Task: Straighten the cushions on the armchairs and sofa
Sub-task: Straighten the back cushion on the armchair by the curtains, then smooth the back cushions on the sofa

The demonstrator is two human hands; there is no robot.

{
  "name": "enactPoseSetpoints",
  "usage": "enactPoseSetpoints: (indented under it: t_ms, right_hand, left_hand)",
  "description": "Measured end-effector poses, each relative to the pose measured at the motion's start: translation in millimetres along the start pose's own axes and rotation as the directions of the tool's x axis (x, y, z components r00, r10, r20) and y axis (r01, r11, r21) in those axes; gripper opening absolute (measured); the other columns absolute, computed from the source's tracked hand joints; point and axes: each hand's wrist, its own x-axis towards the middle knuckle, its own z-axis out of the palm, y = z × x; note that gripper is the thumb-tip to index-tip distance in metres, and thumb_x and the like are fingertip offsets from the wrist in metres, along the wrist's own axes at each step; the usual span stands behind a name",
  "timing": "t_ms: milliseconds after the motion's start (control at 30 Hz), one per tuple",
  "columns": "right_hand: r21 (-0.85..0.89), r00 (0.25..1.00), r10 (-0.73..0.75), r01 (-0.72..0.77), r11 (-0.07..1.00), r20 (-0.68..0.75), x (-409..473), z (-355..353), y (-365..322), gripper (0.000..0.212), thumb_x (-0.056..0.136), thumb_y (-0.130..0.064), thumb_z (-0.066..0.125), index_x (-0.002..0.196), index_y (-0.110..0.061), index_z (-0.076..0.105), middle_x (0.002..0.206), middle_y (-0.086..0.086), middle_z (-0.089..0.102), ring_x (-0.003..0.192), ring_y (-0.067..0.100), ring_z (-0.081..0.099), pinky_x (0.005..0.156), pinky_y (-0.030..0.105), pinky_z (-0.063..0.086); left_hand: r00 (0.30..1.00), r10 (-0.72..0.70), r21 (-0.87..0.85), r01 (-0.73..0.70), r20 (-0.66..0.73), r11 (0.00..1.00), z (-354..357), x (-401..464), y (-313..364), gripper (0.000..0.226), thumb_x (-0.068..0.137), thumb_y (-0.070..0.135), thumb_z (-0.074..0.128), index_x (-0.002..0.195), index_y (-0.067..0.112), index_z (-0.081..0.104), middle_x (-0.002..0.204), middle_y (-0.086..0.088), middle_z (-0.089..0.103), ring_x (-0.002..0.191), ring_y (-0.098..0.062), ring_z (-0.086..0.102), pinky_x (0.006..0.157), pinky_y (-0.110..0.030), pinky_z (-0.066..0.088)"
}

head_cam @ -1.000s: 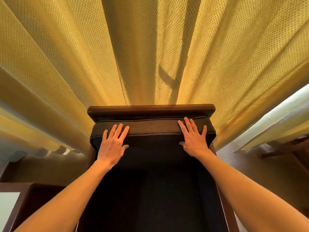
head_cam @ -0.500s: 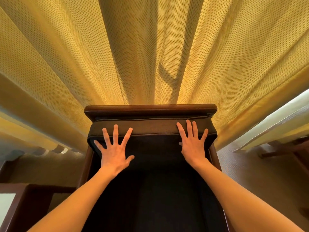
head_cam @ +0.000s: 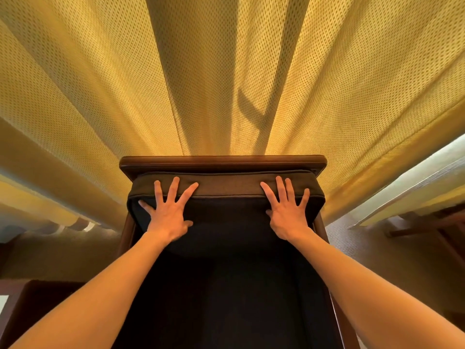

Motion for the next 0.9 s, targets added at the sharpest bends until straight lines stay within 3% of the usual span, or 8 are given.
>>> enactPoseSetpoints:
  t_ms: [133,300,400,500,567,667,800,900]
  right_hand:
    - [0.050,0.976,-0.005,-0.006,0.999,0.216,2.3,-25.5,-0.6,0.083,0.098,-0.027,0.047,0.151,-0.043,-0.014,0.162,0.004,-0.024,0.147,0.029,-0.026,0.108,0.069,-0.014]
    - [0.082,0.927,-0.016,-0.016,0.997,0.376,-10.4,-86.1,-14.3,0.075,0.098,-0.017,0.044,0.156,-0.032,0.000,0.164,0.009,-0.011,0.150,0.032,-0.013,0.113,0.069,-0.002]
    - [0.130,0.959,-0.062,0.026,0.991,0.275,-20.7,-139.1,-38.4,0.074,0.095,-0.018,0.050,0.156,-0.027,0.009,0.164,0.010,0.002,0.150,0.033,0.000,0.114,0.068,0.007]
    - [0.149,0.970,-0.162,0.136,0.980,0.181,-29.1,-212.1,-74.8,0.065,0.093,-0.022,0.055,0.152,-0.021,0.028,0.157,0.011,0.025,0.143,0.033,0.027,0.112,0.059,0.026]
    - [0.159,0.963,-0.244,0.225,0.961,0.113,-35.6,-265.9,-104.6,0.054,0.094,-0.020,0.055,0.146,-0.015,0.041,0.150,0.010,0.040,0.134,0.030,0.042,0.109,0.045,0.038]
    - [0.199,0.937,-0.348,0.342,0.919,-0.003,-56.9,-343.9,-158.8,0.045,0.097,-0.024,0.055,0.141,-0.014,0.048,0.149,0.008,0.043,0.135,0.028,0.043,0.112,0.040,0.037]
    - [0.133,0.829,-0.533,0.555,0.821,-0.166,-136.3,-445.7,-262.2,0.049,0.102,-0.038,0.044,0.144,-0.013,0.044,0.151,0.010,0.041,0.139,0.030,0.037,0.112,0.040,0.032]
    - [0.057,0.693,-0.663,0.702,0.710,-0.284,-217.3,-506.6,-348.2,0.053,0.103,-0.041,0.041,0.143,-0.007,0.045,0.149,0.016,0.044,0.137,0.032,0.040,0.110,0.040,0.033]
  left_hand:
    - [0.990,0.025,-0.094,-0.011,0.140,0.995,-23.1,-7.1,-4.3,0.097,0.086,0.032,0.068,0.148,0.054,-0.003,0.161,0.009,-0.017,0.145,-0.037,-0.024,0.103,-0.078,0.005]
    - [0.994,-0.004,-0.158,0.021,0.110,0.987,-70.6,-39.3,-13.3,0.071,0.089,0.035,0.064,0.150,0.033,0.029,0.160,-0.005,0.020,0.149,-0.026,0.012,0.116,-0.060,0.017]
    - [0.997,0.013,-0.148,-0.001,0.082,0.989,-119.8,-65.6,-20.6,0.060,0.087,0.039,0.065,0.142,0.026,0.045,0.149,-0.004,0.042,0.139,-0.023,0.036,0.114,-0.045,0.031]
    - [1.000,-0.014,-0.163,0.013,-0.005,0.986,-187.1,-96.4,-36.1,0.053,0.086,0.039,0.067,0.134,0.022,0.055,0.136,-0.006,0.057,0.124,-0.024,0.051,0.104,-0.037,0.041]
    - [0.996,-0.052,-0.186,0.038,-0.071,0.982,-238.8,-125.4,-50.5,0.053,0.087,0.041,0.066,0.135,0.022,0.053,0.134,-0.006,0.059,0.121,-0.025,0.053,0.101,-0.038,0.043]
    - [0.973,-0.124,-0.197,0.085,-0.197,0.977,-317.8,-180.5,-80.1,0.061,0.090,0.050,0.059,0.141,0.021,0.046,0.142,-0.009,0.053,0.127,-0.029,0.050,0.104,-0.039,0.041]
    - [0.910,-0.226,-0.138,0.189,-0.348,0.972,-409.0,-300.4,-140.0,0.067,0.093,0.061,0.042,0.144,0.017,0.044,0.151,-0.009,0.042,0.136,-0.030,0.041,0.110,-0.039,0.035]
    - [0.804,-0.382,-0.180,0.337,-0.456,0.924,-453.6,-416.7,-192.8,0.069,0.095,0.061,0.040,0.147,0.016,0.038,0.155,-0.008,0.036,0.140,-0.028,0.035,0.113,-0.039,0.032]
